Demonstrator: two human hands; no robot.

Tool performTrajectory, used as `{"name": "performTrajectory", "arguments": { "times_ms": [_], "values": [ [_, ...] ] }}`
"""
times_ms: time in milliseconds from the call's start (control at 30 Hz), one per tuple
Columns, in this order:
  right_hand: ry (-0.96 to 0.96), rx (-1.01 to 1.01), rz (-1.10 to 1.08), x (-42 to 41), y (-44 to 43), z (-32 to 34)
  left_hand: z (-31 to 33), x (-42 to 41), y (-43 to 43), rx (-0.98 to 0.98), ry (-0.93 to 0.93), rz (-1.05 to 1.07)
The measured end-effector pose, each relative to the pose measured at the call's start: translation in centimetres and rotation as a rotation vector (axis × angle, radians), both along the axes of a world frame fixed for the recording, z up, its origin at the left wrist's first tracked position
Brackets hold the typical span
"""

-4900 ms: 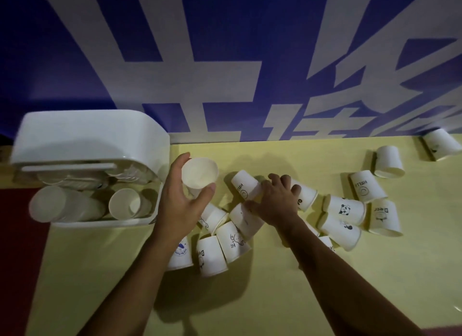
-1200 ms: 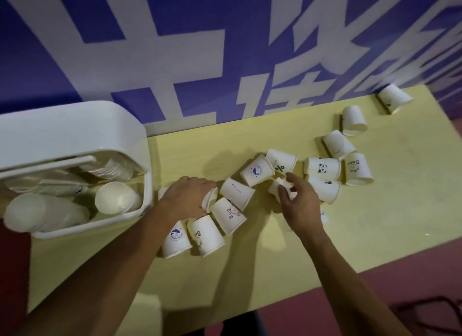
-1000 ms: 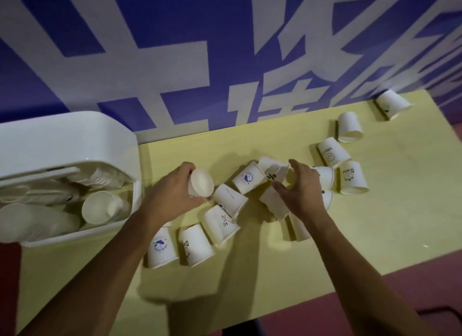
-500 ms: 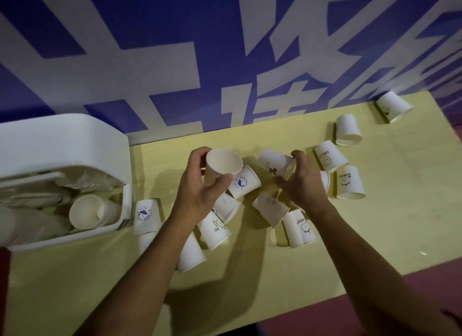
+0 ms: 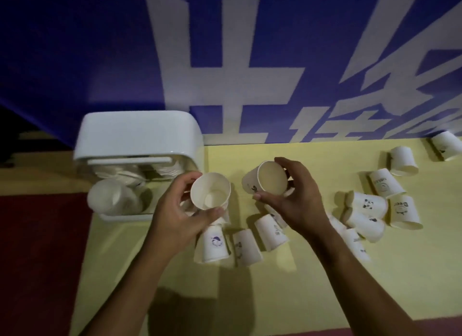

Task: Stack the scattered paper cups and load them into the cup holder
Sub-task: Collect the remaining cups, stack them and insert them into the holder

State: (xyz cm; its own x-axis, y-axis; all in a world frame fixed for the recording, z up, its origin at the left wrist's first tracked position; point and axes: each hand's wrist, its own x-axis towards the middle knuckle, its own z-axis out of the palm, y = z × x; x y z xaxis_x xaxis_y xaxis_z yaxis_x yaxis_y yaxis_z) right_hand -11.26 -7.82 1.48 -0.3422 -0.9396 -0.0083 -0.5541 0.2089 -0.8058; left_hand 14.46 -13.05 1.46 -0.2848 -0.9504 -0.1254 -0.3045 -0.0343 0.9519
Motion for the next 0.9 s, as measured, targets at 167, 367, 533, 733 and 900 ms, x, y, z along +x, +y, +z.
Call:
{"name": "performTrajectory", "arguments": {
  "times_ms": [167,367,533,733,900],
  "values": [
    [-0.020,-0.038,0.121,7.7,-1.8,-0.9,-0.5,7.3,-0.3,-0.057,-0.036,0.093],
    [-0.035,-0.044,0.112,12.0,-2.3,-1.4,-2.7,10.1,-2.2,-0.109,-0.081,0.138],
    [-0.011,-0.049,0.093,12.8,-2.2,-1.4,-5.0,9.3,-3.5,-0.091,-0.144,0.077],
    [0.022,-0.046,0.072,13.0,-1.8,-1.5,-7.8,8.6,-3.9,-0.071,-0.400,-0.023],
    [0.037,-0.111,0.076,13.8,-2.2,-1.5,-8.6,8.4,-4.2,-0.018,-0.443,-0.012]
  ]
}}
